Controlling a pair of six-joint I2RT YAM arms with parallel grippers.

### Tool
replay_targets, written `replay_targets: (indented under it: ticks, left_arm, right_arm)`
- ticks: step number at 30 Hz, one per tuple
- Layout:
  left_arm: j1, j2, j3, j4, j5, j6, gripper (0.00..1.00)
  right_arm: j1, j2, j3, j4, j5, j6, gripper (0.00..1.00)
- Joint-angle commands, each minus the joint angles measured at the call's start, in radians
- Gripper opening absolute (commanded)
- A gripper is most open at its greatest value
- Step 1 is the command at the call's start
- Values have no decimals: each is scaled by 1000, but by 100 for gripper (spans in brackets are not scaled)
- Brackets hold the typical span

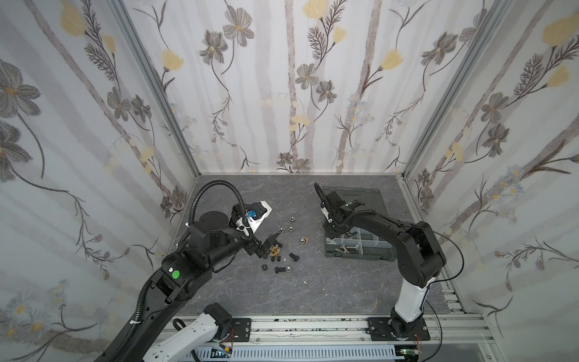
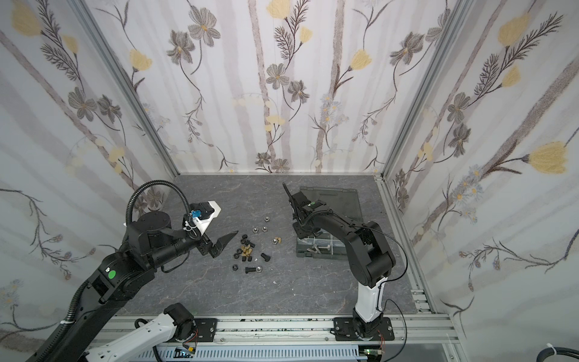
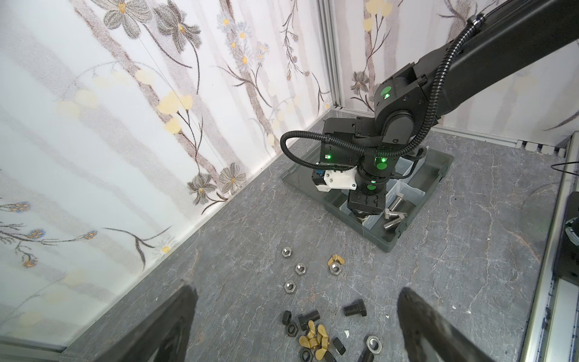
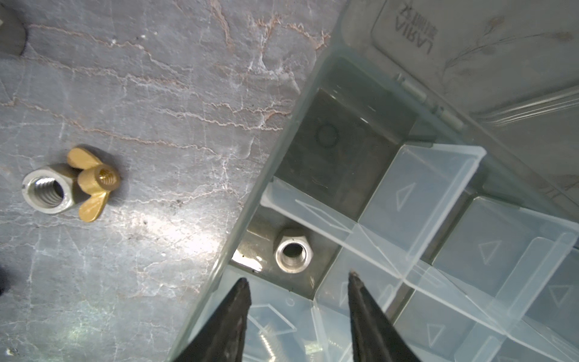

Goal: Sort the screws and nuts into containers
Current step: Place the nut into the container, then pick up the nut from the center of the table.

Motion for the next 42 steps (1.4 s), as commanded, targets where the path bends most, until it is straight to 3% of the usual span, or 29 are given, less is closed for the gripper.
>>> replay_targets:
  ticks: [1,8,23,42]
  left_arm:
    - [0,-1,9,19,8,16,100]
    - [0,-4,12,13,10,14,100]
    - [-1,-23,4,12,-8,6,100]
    - [1,-28,3,9,-6,9,100]
  right_arm:
    - [2,-20,20,1,-3,-3,49]
    - [71,-6,160,1,-11,-37,50]
    - [203,358,571,28,-80,-98,58]
    - [216,477,596,18,-68,-108,61]
